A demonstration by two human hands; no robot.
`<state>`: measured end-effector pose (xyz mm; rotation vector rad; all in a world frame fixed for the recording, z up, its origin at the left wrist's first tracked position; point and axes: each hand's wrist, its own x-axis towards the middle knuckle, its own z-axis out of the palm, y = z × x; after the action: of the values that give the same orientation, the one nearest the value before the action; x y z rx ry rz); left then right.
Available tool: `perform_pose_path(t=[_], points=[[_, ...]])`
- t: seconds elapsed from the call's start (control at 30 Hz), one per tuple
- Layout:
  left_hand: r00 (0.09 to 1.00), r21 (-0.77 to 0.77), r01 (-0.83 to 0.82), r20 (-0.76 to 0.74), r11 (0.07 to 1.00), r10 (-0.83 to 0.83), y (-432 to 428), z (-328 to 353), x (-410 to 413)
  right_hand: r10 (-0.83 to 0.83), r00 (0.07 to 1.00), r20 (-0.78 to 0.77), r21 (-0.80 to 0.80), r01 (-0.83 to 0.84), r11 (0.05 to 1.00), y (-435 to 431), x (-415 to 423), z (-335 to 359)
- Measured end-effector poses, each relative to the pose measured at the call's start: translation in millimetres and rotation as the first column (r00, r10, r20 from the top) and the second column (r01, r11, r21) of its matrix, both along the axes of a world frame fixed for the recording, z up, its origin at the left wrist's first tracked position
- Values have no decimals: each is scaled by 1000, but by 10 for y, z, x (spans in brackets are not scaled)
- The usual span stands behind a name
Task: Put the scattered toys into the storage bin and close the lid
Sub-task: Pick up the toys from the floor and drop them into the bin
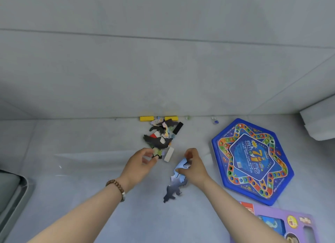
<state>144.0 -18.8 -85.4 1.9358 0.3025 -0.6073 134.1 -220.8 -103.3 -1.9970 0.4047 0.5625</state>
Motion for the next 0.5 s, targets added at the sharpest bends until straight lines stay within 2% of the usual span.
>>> perform_pose_path(t=[0.07,0.2,0.33,0.4,0.47,0.5], points=[[995,-100,-29,-94,995,20,-64,39,23,-64,996,-66,129,72,989,-42,55,121],[950,-253,21,-297,967,-99,-178,159,70,-58,986,-153,373,112,921,35,228,314],[955,-285,-100,-295,953,12,-92,162,133,-91,978,-186,499,174,849,219,345,342],[935,-279,-233,-328,931,136,41,136,171,-178,971,-162,460,234,857,239,361,291],[898,-286,-343,-378,895,223,184,111,178,-244,968,-65,280,252,926,229,338,182],[884,-299,-384,-393,874,255,248,80,171,-219,976,-16,169,218,961,229,307,129]])
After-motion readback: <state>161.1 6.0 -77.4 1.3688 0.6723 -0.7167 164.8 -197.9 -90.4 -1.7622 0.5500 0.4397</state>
